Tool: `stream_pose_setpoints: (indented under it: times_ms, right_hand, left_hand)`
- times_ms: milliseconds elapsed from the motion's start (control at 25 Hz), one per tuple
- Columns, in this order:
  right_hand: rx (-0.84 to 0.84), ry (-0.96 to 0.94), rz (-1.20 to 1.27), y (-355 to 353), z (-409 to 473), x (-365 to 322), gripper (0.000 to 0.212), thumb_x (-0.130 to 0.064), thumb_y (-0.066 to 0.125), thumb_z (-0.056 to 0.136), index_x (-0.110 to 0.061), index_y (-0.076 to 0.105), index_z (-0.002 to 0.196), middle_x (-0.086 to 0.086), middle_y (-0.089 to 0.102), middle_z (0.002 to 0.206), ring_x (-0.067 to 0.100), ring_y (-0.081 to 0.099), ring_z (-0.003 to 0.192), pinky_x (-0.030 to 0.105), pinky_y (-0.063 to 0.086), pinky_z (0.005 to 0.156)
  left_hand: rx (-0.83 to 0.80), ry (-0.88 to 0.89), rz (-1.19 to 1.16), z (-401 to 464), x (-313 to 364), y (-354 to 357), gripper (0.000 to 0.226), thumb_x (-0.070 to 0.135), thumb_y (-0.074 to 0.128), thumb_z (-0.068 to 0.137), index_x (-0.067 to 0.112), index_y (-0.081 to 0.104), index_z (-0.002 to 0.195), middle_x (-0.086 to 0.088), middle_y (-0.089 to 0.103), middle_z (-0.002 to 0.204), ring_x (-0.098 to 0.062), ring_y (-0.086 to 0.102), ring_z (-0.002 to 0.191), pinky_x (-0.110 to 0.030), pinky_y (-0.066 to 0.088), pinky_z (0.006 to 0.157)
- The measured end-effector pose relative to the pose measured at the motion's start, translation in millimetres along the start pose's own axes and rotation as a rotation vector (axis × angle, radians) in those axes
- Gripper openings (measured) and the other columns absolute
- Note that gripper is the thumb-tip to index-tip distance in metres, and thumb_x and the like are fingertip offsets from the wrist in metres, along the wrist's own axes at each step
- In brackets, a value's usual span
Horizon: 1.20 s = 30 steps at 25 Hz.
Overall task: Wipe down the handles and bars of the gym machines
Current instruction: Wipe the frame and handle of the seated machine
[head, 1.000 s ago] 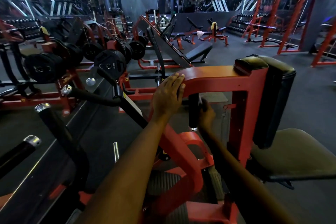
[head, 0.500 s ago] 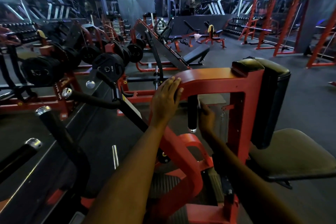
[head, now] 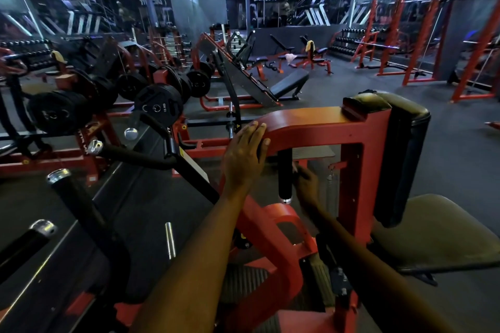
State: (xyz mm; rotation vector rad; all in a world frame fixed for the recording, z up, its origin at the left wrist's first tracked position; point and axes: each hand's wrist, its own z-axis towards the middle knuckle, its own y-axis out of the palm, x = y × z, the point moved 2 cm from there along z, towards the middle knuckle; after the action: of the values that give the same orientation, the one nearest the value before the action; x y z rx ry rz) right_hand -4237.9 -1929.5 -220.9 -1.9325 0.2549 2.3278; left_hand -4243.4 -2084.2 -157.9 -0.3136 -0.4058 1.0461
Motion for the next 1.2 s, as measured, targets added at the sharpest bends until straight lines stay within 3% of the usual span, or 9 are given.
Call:
stream_pose_setpoints:
  times_ms: [160, 280, 440, 560, 720, 840, 960, 1120, 1200]
  right_hand:
    - [-0.171, 0.174, -0.183, -13, 14, 7, 0.023, 0.016, 0.040, 0.090, 0.007, 0.061, 0.093, 0.004, 0.051, 0.070, 0.008, 0.054, 0.048, 0.010, 0.038, 0.041]
    - [-0.111, 0.117, -0.012, -7, 42, -36, 0.025, 0.009, 0.038, 0.090, -0.004, 0.056, 0.079, 0.009, 0.049, 0.070, 0.017, 0.047, 0.059, 0.024, 0.038, 0.052]
    - [-0.074, 0.062, -0.067, 1, 24, -12, 0.022, 0.004, 0.044, 0.094, -0.001, 0.065, 0.095, 0.011, 0.066, 0.092, 0.017, 0.061, 0.082, 0.023, 0.050, 0.072]
    - [-0.188, 0.134, -0.373, -12, 4, 12, 0.026, 0.006, 0.046, 0.093, 0.001, 0.064, 0.076, 0.008, 0.069, 0.071, 0.013, 0.063, 0.066, 0.017, 0.047, 0.055]
    - [0.254, -0.285, -0.435, -10, 9, -18, 0.026, 0.004, 0.049, 0.088, 0.000, 0.061, 0.111, 0.013, 0.052, 0.119, 0.021, 0.054, 0.104, 0.026, 0.044, 0.085]
    - [0.155, -0.309, -0.176, 17, 6, -37, 0.031, 0.012, 0.045, 0.087, 0.001, 0.057, 0.114, 0.011, 0.056, 0.110, 0.026, 0.054, 0.106, 0.036, 0.044, 0.097]
    - [0.149, -0.267, -0.287, 15, 1, -28, 0.028, 0.006, 0.048, 0.090, 0.000, 0.060, 0.115, 0.005, 0.060, 0.101, 0.015, 0.053, 0.095, 0.019, 0.041, 0.083]
    - [-0.149, -0.418, -0.879, -8, -5, 4, 0.031, 0.013, 0.052, 0.077, 0.003, 0.066, 0.102, 0.019, 0.068, 0.094, 0.033, 0.066, 0.081, 0.031, 0.047, 0.060]
    - [-0.169, -0.704, -1.124, -17, 0, -4, 0.047, 0.019, 0.067, 0.058, 0.005, 0.066, 0.102, 0.021, 0.066, 0.096, 0.037, 0.067, 0.078, 0.031, 0.051, 0.054]
  left_hand:
    - [0.015, 0.008, 0.001, -2, -1, 2, 0.050, 0.041, 0.027, 0.104, 0.011, 0.058, 0.129, -0.011, 0.060, 0.130, -0.028, 0.060, 0.117, -0.040, 0.055, 0.087]
    - [0.014, 0.000, 0.000, -2, -1, 2, 0.051, 0.042, 0.026, 0.104, 0.011, 0.058, 0.129, -0.011, 0.060, 0.131, -0.028, 0.059, 0.118, -0.040, 0.055, 0.088]
    - [0.018, 0.007, 0.003, -2, 0, 1, 0.052, 0.042, 0.026, 0.104, 0.010, 0.058, 0.129, -0.012, 0.060, 0.130, -0.029, 0.059, 0.117, -0.040, 0.054, 0.087]
    - [0.018, 0.006, 0.010, -2, 0, 0, 0.047, 0.038, 0.031, 0.103, 0.010, 0.059, 0.128, -0.013, 0.061, 0.129, -0.030, 0.060, 0.116, -0.041, 0.056, 0.085]
    - [0.005, 0.006, 0.003, -3, 0, 1, 0.043, 0.035, 0.036, 0.102, 0.010, 0.058, 0.129, -0.012, 0.060, 0.131, -0.028, 0.060, 0.117, -0.041, 0.056, 0.085]
    - [0.016, 0.009, 0.000, -1, 0, 1, 0.042, 0.035, 0.036, 0.102, 0.011, 0.058, 0.129, -0.011, 0.060, 0.131, -0.028, 0.060, 0.117, -0.041, 0.056, 0.085]
    - [0.018, 0.019, 0.002, -3, 1, 0, 0.041, 0.034, 0.038, 0.102, 0.010, 0.059, 0.128, -0.011, 0.061, 0.130, -0.028, 0.061, 0.115, -0.041, 0.056, 0.084]
    - [0.010, 0.016, -0.010, 0, 0, -1, 0.039, 0.031, 0.040, 0.101, 0.009, 0.060, 0.127, -0.011, 0.061, 0.129, -0.029, 0.061, 0.114, -0.041, 0.057, 0.082]
    - [0.013, 0.015, 0.000, -2, 0, 0, 0.039, 0.031, 0.040, 0.101, 0.009, 0.060, 0.127, -0.011, 0.061, 0.129, -0.028, 0.060, 0.116, -0.041, 0.056, 0.083]
